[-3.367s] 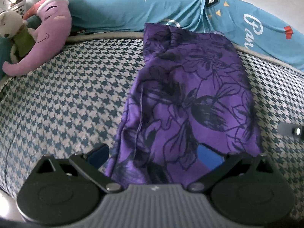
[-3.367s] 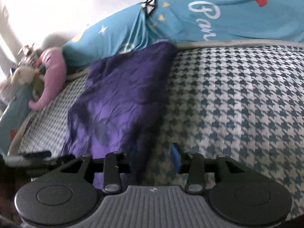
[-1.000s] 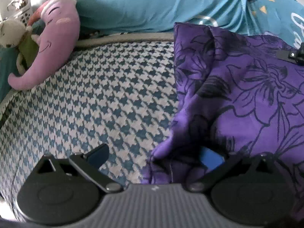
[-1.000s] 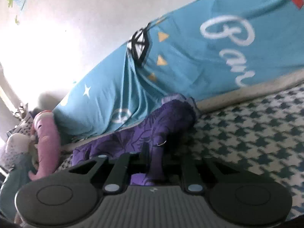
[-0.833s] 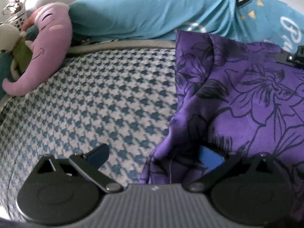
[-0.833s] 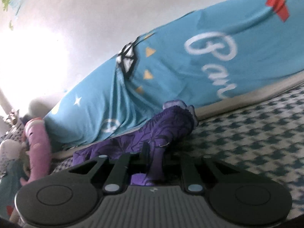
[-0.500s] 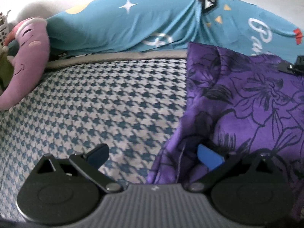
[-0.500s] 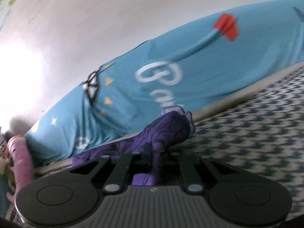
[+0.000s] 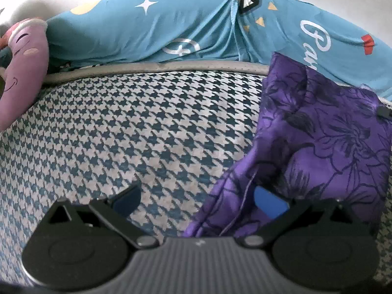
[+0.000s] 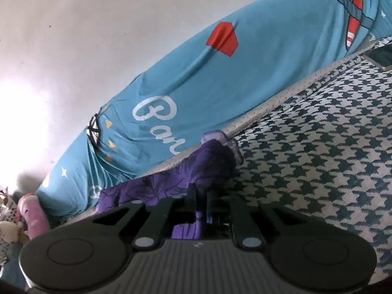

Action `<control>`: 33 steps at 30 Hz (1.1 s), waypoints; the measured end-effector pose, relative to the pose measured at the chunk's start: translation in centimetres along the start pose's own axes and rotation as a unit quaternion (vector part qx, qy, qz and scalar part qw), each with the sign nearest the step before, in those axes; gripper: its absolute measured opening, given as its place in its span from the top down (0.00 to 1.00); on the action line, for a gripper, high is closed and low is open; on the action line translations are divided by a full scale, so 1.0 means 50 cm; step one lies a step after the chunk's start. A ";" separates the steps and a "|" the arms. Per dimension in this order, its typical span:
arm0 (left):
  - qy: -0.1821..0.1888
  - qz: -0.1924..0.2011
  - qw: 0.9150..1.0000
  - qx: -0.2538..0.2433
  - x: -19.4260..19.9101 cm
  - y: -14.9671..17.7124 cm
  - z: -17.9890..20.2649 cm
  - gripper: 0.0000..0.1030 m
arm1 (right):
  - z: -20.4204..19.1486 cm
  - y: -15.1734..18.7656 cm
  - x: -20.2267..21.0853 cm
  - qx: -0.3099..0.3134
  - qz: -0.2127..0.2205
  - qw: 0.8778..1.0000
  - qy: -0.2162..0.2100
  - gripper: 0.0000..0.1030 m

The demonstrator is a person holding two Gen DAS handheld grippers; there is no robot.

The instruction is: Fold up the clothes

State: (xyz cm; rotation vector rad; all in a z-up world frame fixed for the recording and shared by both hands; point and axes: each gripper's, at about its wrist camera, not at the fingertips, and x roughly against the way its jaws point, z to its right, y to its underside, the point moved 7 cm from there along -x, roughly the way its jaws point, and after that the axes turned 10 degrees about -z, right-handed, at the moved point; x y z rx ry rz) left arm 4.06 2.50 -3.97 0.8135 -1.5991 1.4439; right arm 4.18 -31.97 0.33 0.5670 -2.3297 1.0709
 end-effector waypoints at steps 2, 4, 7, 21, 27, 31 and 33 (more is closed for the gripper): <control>0.012 -0.001 1.000 -0.022 -0.001 0.000 0.010 0.00 | 0.008 -0.007 0.011 -0.006 0.010 1.000 -0.002 0.80; 0.032 -0.003 0.998 -0.051 -0.003 0.001 0.021 0.00 | 0.022 -0.014 0.019 -0.020 0.015 1.000 -0.013 0.71; 0.036 -0.007 0.998 -0.052 -0.006 0.002 0.029 0.00 | 0.037 -0.018 0.017 -0.039 0.009 0.999 -0.031 0.65; 0.047 -0.020 0.997 -0.065 -0.018 0.005 0.039 0.00 | 0.029 0.019 -0.083 -0.040 -0.058 0.996 -0.048 0.57; 0.046 -0.030 0.996 -0.071 -0.025 0.007 0.038 0.00 | 0.001 0.031 -0.117 -0.028 -0.053 0.998 -0.035 0.86; 0.044 -0.029 0.996 -0.074 -0.026 0.006 0.035 0.00 | -0.001 0.020 -0.096 -0.039 -0.025 0.999 -0.018 0.92; 0.046 -0.029 0.996 -0.073 -0.025 0.004 0.034 0.00 | -0.008 0.010 -0.074 -0.034 -0.007 0.999 -0.007 0.94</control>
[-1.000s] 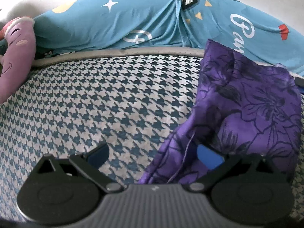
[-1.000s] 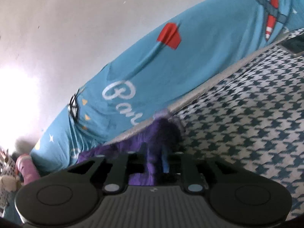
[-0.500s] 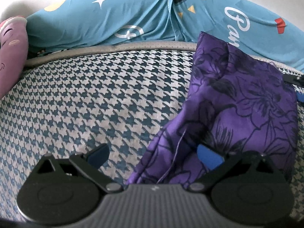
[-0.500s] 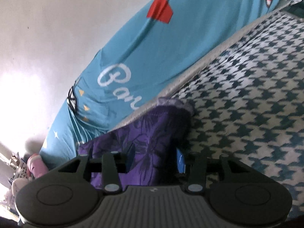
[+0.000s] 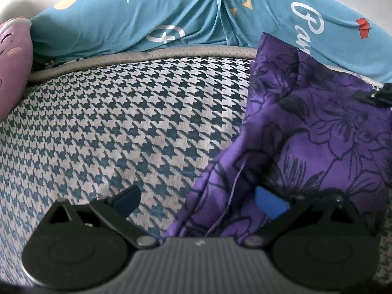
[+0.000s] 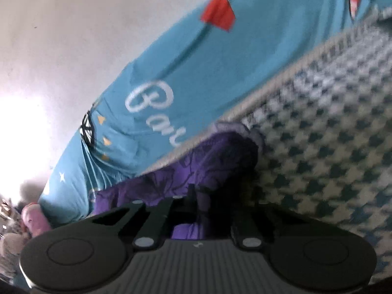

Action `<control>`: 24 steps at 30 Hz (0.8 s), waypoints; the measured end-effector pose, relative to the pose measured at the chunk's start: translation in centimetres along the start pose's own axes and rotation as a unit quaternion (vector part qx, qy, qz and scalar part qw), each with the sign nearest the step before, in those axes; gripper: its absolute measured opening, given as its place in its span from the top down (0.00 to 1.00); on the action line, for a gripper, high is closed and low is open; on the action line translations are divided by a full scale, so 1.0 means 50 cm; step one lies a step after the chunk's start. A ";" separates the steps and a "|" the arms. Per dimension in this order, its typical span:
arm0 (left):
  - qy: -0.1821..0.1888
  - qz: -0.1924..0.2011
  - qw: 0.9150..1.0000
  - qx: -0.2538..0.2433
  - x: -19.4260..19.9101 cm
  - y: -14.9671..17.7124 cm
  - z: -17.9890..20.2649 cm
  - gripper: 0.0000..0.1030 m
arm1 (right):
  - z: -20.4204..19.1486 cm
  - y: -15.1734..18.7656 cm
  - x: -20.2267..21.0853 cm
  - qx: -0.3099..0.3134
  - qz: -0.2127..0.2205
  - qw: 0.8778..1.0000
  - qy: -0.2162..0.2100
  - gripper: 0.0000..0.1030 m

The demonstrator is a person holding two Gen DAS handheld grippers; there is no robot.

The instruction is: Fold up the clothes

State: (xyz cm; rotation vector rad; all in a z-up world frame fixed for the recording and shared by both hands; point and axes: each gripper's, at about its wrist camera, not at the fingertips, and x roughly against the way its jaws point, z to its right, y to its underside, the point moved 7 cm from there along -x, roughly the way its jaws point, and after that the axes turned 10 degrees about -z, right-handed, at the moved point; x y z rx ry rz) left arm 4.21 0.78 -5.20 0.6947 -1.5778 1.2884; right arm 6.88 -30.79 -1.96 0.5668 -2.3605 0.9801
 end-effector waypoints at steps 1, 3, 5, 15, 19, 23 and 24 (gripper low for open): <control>0.001 0.000 1.000 0.001 0.001 -0.001 0.000 0.00 | -0.005 -0.005 0.014 0.003 0.010 1.000 0.005 0.94; 0.002 0.002 1.000 0.001 0.004 -0.003 0.002 0.00 | -0.012 -0.016 0.041 0.008 0.030 0.999 0.016 0.94; 0.002 0.004 1.000 -0.001 0.006 -0.005 0.005 0.00 | 0.016 -0.034 0.071 -0.011 0.054 0.998 0.042 0.94; -0.005 0.015 1.000 0.002 0.030 -0.008 -0.013 0.00 | 0.169 -0.092 0.174 -0.085 0.101 0.980 0.146 0.84; -0.002 0.012 1.000 0.026 0.047 0.001 -0.045 0.00 | 0.149 -0.111 0.230 -0.065 0.146 0.972 0.175 0.69; 0.003 0.005 0.999 0.048 0.059 0.022 -0.080 0.00 | 0.128 -0.112 0.277 -0.061 0.160 0.972 0.163 0.64; 0.004 0.002 0.999 0.054 0.062 0.029 -0.088 0.00 | 0.123 -0.107 0.285 -0.062 0.157 0.973 0.158 0.64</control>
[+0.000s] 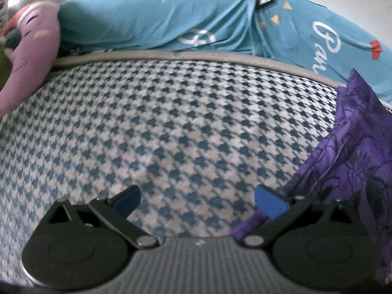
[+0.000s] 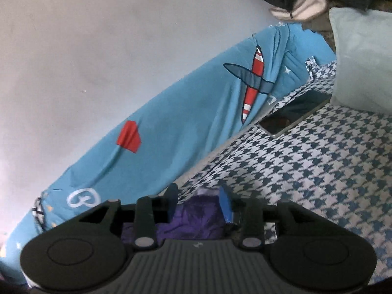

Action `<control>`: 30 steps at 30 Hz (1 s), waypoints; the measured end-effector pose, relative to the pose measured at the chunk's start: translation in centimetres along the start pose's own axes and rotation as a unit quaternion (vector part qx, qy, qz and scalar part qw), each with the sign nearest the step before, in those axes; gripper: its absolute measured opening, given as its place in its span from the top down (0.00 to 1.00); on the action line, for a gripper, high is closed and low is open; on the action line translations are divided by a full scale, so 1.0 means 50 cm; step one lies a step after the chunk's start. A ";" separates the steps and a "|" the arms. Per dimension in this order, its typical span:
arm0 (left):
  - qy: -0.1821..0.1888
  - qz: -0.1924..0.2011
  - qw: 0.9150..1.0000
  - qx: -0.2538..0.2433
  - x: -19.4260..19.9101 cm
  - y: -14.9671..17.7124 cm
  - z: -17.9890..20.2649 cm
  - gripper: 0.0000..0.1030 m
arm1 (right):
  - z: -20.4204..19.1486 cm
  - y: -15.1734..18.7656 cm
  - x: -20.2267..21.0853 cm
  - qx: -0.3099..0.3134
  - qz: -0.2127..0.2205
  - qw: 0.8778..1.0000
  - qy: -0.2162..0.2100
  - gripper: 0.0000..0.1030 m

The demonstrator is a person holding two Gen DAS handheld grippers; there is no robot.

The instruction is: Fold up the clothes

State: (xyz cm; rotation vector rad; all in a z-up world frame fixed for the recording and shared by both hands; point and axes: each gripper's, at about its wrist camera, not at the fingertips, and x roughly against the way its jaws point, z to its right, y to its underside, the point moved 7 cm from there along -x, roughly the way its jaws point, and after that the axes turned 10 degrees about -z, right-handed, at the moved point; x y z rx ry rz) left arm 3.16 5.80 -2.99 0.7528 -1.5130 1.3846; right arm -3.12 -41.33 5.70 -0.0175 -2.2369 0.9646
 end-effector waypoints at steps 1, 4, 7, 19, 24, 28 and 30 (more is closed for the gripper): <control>0.001 -0.003 1.000 0.005 0.003 0.007 -0.008 0.00 | -0.005 0.010 0.007 0.005 -0.008 1.000 -0.003 0.64; 0.003 -0.011 1.000 0.014 0.013 0.030 -0.027 0.00 | -0.019 0.040 0.028 0.021 -0.033 0.999 -0.012 0.64; 0.007 -0.017 1.000 0.014 0.026 0.052 -0.040 0.00 | -0.035 0.082 0.044 0.035 -0.066 0.997 -0.024 0.64; 0.017 -0.041 0.999 0.015 0.049 0.112 -0.036 0.00 | -0.102 0.222 0.084 0.118 -0.145 0.980 -0.061 0.62; 0.032 -0.045 0.998 0.017 0.060 0.133 -0.036 0.00 | -0.131 0.274 0.104 0.154 -0.169 0.970 -0.082 0.59; 0.044 -0.048 0.998 0.020 0.066 0.140 -0.040 0.00 | -0.157 0.328 0.120 0.193 -0.193 0.957 -0.095 0.59; 0.051 -0.051 0.997 0.022 0.067 0.147 -0.044 0.00 | -0.172 0.359 0.130 0.220 -0.206 0.948 -0.106 0.59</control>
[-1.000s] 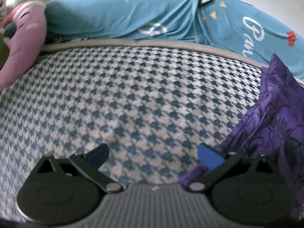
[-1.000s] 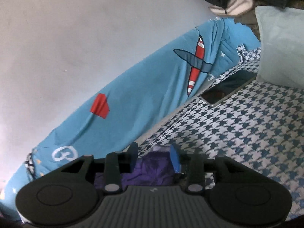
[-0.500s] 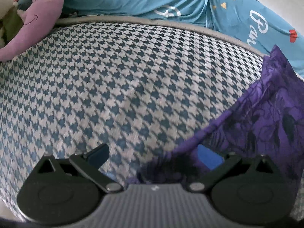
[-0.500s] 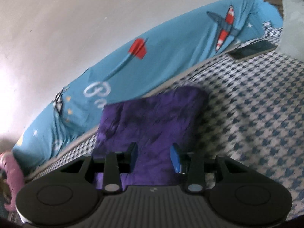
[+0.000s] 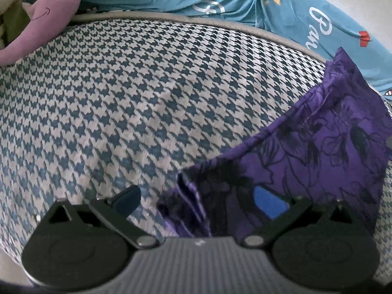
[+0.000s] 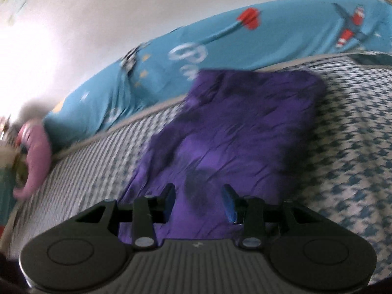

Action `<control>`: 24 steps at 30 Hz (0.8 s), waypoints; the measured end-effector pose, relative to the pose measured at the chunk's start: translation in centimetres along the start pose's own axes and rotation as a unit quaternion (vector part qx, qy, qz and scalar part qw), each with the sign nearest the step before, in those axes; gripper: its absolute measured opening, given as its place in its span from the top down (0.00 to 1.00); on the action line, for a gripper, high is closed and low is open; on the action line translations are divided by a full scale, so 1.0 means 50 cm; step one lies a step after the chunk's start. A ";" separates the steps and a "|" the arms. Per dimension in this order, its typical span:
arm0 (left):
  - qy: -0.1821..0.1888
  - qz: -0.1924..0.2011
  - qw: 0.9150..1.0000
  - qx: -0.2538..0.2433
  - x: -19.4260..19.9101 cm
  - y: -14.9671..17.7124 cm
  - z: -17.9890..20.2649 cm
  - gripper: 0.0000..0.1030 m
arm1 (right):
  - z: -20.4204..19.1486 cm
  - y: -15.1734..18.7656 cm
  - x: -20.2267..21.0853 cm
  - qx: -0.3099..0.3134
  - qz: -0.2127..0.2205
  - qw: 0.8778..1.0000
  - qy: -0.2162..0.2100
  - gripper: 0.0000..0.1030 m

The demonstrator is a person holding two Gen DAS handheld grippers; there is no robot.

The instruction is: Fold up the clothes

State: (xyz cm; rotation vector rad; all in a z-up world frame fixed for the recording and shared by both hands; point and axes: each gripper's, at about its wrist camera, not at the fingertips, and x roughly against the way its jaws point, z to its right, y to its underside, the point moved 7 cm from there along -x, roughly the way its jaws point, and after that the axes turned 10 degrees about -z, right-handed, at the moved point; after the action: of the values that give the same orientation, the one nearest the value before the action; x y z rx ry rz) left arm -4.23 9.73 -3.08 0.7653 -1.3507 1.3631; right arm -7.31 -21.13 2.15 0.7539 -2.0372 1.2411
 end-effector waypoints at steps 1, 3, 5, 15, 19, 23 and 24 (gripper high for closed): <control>0.004 -0.003 1.000 0.002 0.000 0.004 -0.002 0.00 | -0.015 0.012 -0.003 0.015 -0.007 1.000 -0.006 0.59; 0.010 -0.008 1.000 0.007 -0.003 0.008 -0.008 0.00 | -0.044 0.036 -0.006 0.039 -0.020 0.999 -0.023 0.59; 0.012 -0.011 1.000 0.008 -0.004 0.013 -0.014 0.00 | -0.071 0.060 -0.006 0.063 -0.031 0.997 -0.037 0.59; 0.020 -0.019 1.000 -0.002 -0.003 0.042 -0.011 0.00 | -0.186 0.178 -0.006 0.184 -0.066 0.978 -0.078 0.59; 0.025 -0.021 0.999 -0.009 0.000 0.052 -0.006 0.00 | -0.226 0.224 -0.006 0.237 -0.075 0.965 -0.086 0.59; 0.028 -0.022 0.999 -0.013 0.004 0.061 -0.003 0.00 | -0.258 0.265 -0.008 0.290 -0.079 0.950 -0.086 0.58; 0.029 -0.022 0.999 -0.012 0.004 0.064 -0.002 0.00 | -0.265 0.277 -0.009 0.304 -0.080 0.946 -0.083 0.58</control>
State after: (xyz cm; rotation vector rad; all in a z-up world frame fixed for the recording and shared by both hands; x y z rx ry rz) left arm -7.28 10.38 -3.90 0.7297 -1.2957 1.3215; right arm -14.37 -3.59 -1.00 1.3171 -1.6657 1.7816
